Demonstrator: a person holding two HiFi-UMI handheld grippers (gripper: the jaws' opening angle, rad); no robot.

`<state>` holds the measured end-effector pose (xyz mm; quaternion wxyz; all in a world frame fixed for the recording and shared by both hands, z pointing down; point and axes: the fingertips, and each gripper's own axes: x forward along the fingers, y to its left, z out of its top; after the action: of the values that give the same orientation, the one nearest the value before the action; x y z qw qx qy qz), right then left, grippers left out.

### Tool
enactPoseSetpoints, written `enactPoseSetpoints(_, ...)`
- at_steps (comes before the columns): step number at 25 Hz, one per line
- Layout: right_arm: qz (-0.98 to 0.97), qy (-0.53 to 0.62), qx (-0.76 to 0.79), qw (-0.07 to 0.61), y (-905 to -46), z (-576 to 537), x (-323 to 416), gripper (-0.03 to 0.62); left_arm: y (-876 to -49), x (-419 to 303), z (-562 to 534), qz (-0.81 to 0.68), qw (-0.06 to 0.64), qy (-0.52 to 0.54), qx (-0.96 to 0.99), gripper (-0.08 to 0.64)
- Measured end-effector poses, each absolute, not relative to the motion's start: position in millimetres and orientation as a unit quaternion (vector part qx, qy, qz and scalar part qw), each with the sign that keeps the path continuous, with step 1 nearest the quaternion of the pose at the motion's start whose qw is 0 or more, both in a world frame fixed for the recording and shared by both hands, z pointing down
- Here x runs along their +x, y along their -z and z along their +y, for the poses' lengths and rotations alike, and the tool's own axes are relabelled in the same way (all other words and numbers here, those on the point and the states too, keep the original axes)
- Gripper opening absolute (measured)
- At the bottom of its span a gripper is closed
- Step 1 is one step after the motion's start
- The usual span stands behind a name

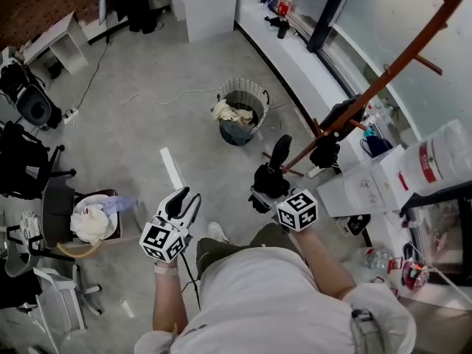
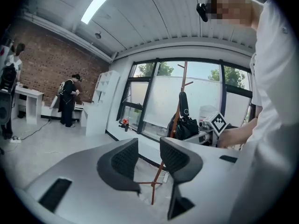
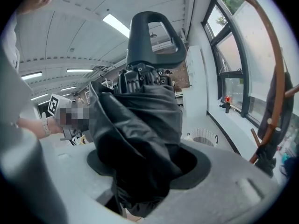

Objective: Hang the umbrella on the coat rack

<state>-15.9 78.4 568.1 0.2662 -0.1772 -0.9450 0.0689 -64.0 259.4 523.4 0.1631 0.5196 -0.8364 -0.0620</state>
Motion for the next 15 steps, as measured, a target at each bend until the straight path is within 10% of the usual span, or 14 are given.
enactPoseSetpoints(15, -0.964, -0.081, -0.039, 0.252, -554, 3, -42, 0.279, -543, -107, 179, -0.754, 0.19, 0.056, 0.626, 0.126)
